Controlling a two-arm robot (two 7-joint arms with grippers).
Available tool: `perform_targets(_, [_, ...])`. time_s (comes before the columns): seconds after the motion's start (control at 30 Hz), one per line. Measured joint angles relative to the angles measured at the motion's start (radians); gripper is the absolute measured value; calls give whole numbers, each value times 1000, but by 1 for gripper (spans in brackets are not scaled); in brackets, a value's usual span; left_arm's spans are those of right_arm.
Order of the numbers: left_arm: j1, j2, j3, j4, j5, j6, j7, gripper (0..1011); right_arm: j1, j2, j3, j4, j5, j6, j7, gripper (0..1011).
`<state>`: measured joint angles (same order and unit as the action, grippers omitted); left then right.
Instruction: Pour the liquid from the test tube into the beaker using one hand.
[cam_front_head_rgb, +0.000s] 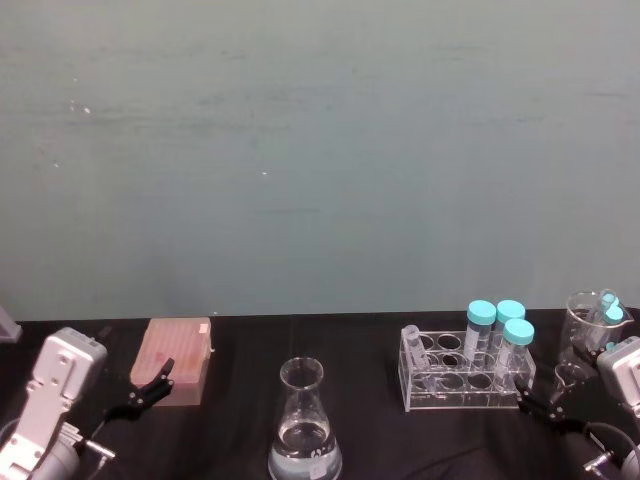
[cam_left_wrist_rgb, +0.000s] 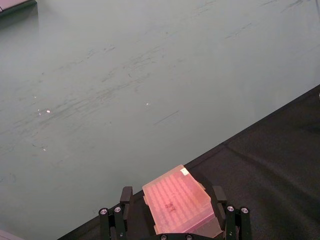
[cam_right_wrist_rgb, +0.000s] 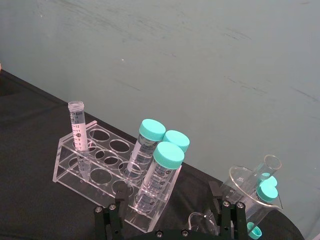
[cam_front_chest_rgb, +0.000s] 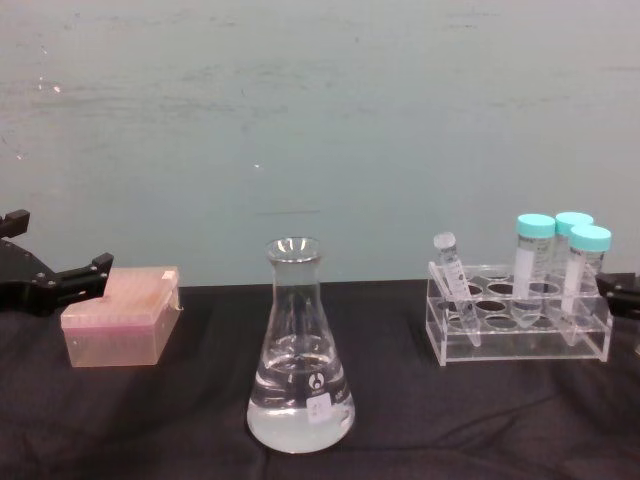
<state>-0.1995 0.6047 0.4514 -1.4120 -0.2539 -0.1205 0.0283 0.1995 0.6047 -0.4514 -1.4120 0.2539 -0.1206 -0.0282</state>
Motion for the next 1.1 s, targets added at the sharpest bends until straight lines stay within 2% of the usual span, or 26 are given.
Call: perform_targets(1.1, [0,0,0,0,0,0,0,1000,0,0,0,0,0,0,0,1003])
